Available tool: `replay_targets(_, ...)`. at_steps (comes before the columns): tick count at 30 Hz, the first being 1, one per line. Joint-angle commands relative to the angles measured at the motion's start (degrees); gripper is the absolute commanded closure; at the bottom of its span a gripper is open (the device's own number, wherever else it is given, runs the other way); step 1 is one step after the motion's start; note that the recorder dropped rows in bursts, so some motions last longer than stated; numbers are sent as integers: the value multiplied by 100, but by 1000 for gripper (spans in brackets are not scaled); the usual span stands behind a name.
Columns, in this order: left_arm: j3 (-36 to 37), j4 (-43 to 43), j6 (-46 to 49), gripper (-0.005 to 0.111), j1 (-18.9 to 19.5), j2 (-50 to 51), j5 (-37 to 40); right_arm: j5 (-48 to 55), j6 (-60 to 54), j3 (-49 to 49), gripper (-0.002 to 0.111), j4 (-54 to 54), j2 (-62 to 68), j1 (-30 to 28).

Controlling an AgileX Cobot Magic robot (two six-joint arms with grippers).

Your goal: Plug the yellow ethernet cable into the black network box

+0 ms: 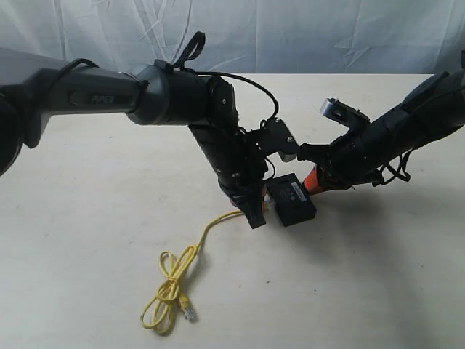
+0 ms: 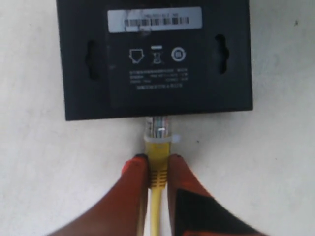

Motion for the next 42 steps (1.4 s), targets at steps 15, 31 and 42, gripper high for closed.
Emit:
replay_targets(15, -304, 652, -415, 107, -2, -55, 518, 146, 1, -10, 109, 180, 3, 9)
replay_targets(31, -319, 401, -121, 107, -2, 66, 759, 100, -44, -10, 109, 168, 3, 9)
replay_targets(42, -319, 400, -60, 107, -12, 66, 758, 111, -42, -10, 109, 168, 3, 9)
